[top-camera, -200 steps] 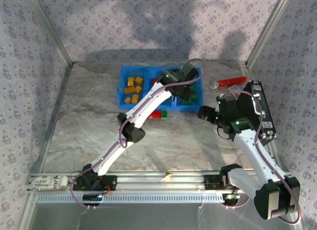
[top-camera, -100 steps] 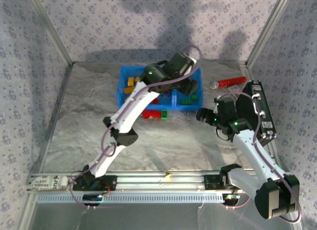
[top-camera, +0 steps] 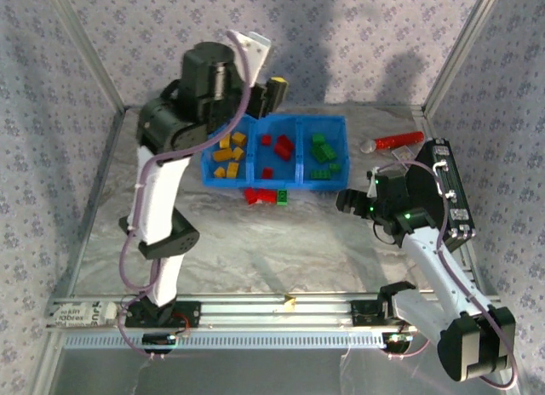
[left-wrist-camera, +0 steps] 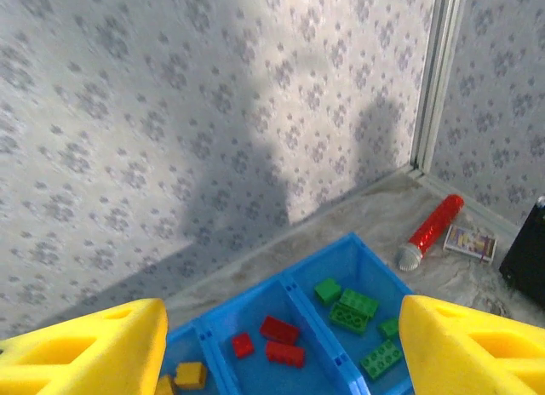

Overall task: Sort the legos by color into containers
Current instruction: Pick up the lego from the center of the table.

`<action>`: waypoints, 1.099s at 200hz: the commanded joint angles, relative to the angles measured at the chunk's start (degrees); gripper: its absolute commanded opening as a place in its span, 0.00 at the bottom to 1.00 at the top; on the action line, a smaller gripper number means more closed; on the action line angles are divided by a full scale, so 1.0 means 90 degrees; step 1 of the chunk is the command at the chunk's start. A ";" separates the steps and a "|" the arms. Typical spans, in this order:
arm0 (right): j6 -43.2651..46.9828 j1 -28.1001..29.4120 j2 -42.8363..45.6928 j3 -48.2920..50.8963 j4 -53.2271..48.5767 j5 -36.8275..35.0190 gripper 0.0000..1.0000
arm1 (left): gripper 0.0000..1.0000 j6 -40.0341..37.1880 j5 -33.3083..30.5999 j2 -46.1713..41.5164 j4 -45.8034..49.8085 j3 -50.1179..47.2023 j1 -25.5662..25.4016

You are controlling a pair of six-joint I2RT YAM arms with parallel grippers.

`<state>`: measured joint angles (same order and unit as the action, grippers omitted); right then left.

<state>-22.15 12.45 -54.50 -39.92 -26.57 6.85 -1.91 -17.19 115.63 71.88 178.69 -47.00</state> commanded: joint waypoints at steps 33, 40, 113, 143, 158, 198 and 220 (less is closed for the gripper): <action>0.0157 -0.0066 0.0062 0.0141 0.0069 0.0316 0.91 | 0.76 -0.0344 -0.0454 -0.1859 0.0401 -0.2917 0.0599; 0.0150 -0.0060 0.0029 0.0123 0.0112 0.0354 0.91 | 0.76 -0.0298 -0.0643 -0.2369 -0.0019 -0.4306 0.0650; 0.0274 0.0157 -0.0488 -0.0585 -0.0138 0.0271 0.91 | 0.93 0.1588 0.1481 -0.6398 -0.4731 -1.3122 0.2160; 0.0147 0.0757 -0.0955 -0.0941 -0.0325 -0.0326 0.91 | 0.92 0.2344 0.1762 -0.6970 -0.5547 -1.4553 0.2080; 0.0045 0.1058 -0.1169 -0.1047 -0.0454 -0.0541 0.90 | 0.91 0.2661 0.1619 -0.7054 -0.5773 -1.5067 0.1792; -0.0314 0.1782 -0.1986 -0.1152 -0.0318 -0.0622 0.83 | 0.89 0.3258 0.0972 -0.6937 -0.6202 -1.5886 0.0852; -0.0642 0.2363 -0.2541 -0.1364 -0.0009 -0.0791 0.81 | 0.88 0.3564 0.0811 -0.7054 -0.6504 -1.6301 0.0637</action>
<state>-23.97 29.30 -73.47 -48.99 -28.01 2.39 25.04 -6.74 53.41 19.14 34.94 -39.62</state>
